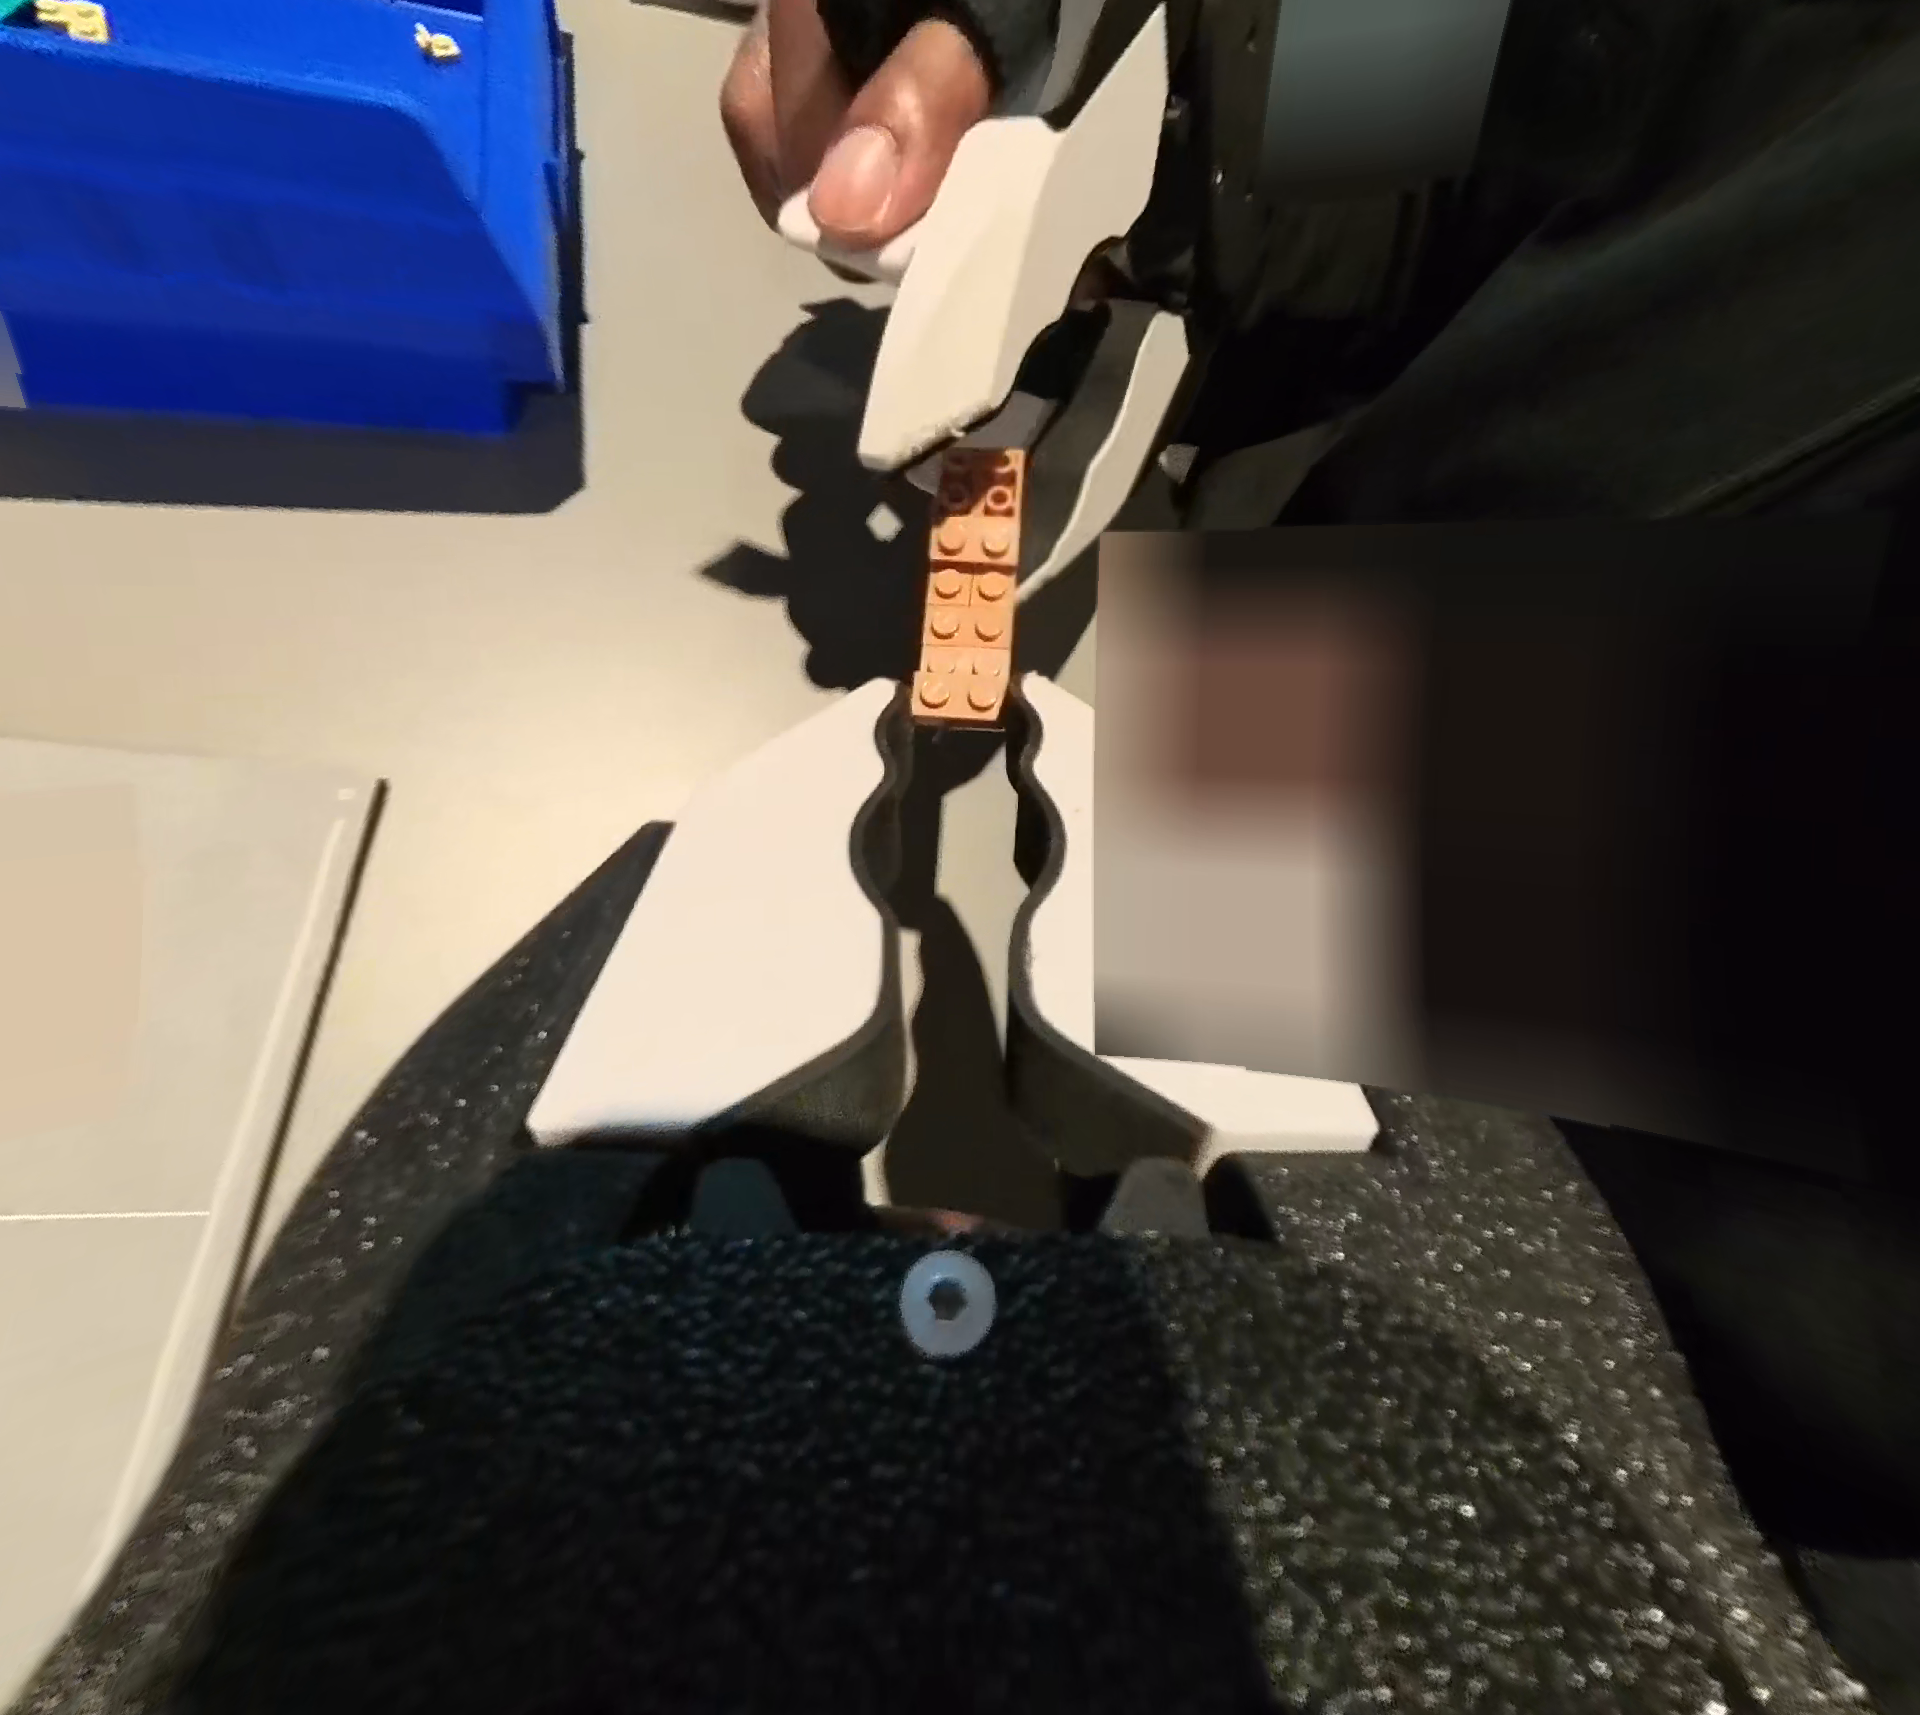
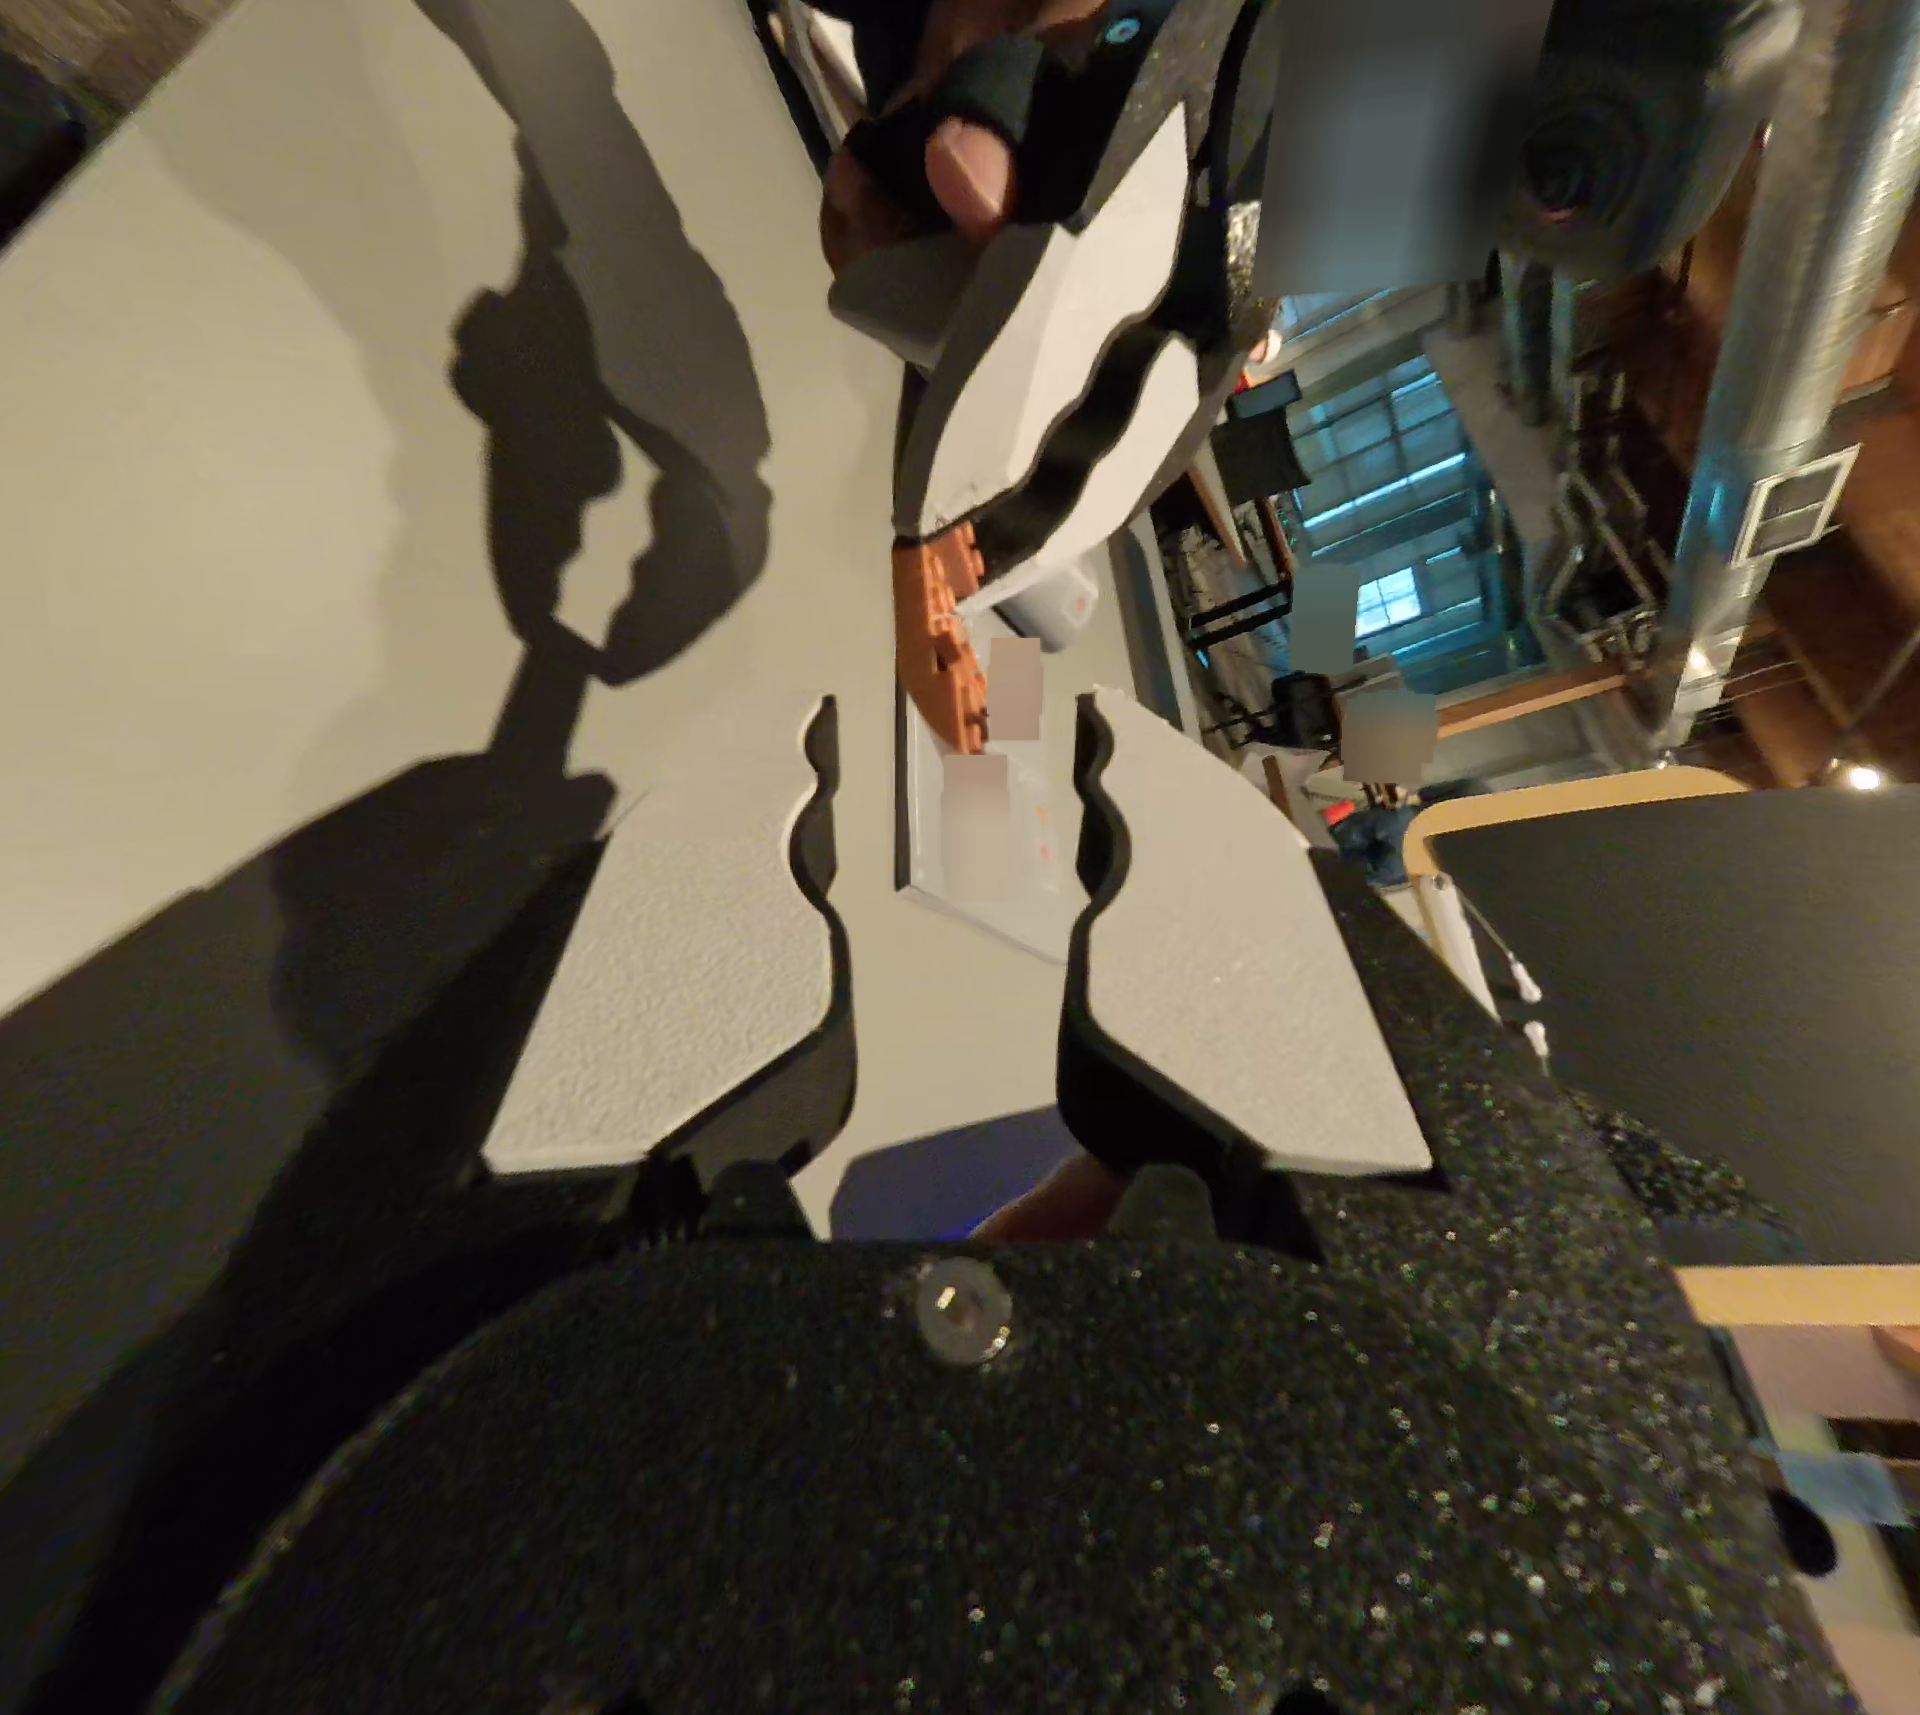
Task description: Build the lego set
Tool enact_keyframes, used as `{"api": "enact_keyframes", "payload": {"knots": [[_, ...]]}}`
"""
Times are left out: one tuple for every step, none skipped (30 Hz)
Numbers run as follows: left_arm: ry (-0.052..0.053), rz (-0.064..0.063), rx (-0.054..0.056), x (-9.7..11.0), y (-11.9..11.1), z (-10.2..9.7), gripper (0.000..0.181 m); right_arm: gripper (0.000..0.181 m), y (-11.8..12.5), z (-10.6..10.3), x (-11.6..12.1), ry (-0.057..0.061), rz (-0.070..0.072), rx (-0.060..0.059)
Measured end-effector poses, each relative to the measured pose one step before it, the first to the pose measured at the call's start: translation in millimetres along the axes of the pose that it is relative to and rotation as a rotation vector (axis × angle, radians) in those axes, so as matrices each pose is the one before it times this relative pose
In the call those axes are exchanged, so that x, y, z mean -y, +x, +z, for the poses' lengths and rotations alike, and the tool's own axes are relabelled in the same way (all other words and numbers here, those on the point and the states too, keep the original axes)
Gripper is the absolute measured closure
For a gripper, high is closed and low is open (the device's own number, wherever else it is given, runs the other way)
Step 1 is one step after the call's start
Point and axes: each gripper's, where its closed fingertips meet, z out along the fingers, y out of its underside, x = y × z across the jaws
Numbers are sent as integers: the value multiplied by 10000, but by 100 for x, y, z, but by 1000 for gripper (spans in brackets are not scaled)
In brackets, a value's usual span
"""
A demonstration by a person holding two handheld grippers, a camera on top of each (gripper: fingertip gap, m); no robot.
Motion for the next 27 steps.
{"api": "enact_keyframes", "payload": {"knots": [[47,-17,10,105,254,-25,165,139,2,-155,282,67,-44,2],[55,10,8,125,278,-57,165,141,-22,-145,268,57,-62,18],[6,0,-28,81,335,-61,165,142,-88,-139,276,53,-79,65],[-16,6,5,76,301,-55,165,142,-99,-113,231,28,-86,74],[-52,5,35,51,252,-56,165,142,-135,-104,200,4,-99,123],[-73,12,46,36,237,-53,165,141,-123,-95,172,-25,-114,134],[-69,14,23,42,261,-36,165,141,-7,-121,167,-35,-119,68],[-57,-2,-1,54,282,-10,165,141,135,-143,195,-17,-102,-22],[-75,-7,8,26,249,11,165,140,172,-180,255,21,-75,-37],[-93,12,44,-9,198,37,165,140,130,-193,332,71,-58,-18],[-53,22,58,37,152,28,165,140,91,-166,328,65,-73,-19],[-13,-29,24,89,185,13,165,141,46,-144,270,18,-117,-27],[12,-44,41,120,121,5,165,141,-59,-125,228,9,-147,28],[-9,-2,48,83,116,-7,165,142,-47,-101,190,-13,-130,15],[-32,21,28,31,138,4,165,143,24,-74,134,-35,-100,-18],[-33,13,2,17,168,32,165,145,31,-69,130,-22,-78,-11],[-40,10,-8,16,163,27,165,146,-1,-67,170,24,-45,32],[-32,28,-11,15,168,25,165,146,-17,-76,180,38,-17,45],[-19,20,-14,55,161,22,165,147,-58,-61,149,30,-15,69],[-24,25,-5,51,155,9,165,148,-96,-62,124,19,-23,82],[-24,43,-4,53,152,-1,165,149,-110,-46,116,9,-38,78],[-18,34,-15,66,168,-9,165,153,-35,-53,96,0,-67,13],[5,15,-10,83,137,-25,165,158,1,-64,137,20,-92,-11],[23,-31,-2,107,80,-13,165,163,52,-67,162,27,-95,-46],[14,-48,-39,75,110,-25,165,168,49,-51,77,-22,-67,-15],[33,-25,-16,76,73,-37,165,168,92,-44,21,-42,-26,-14],[62,-28,-19,93,63,-48,165,169,163,-71,67,-3,-25,-70]]}}
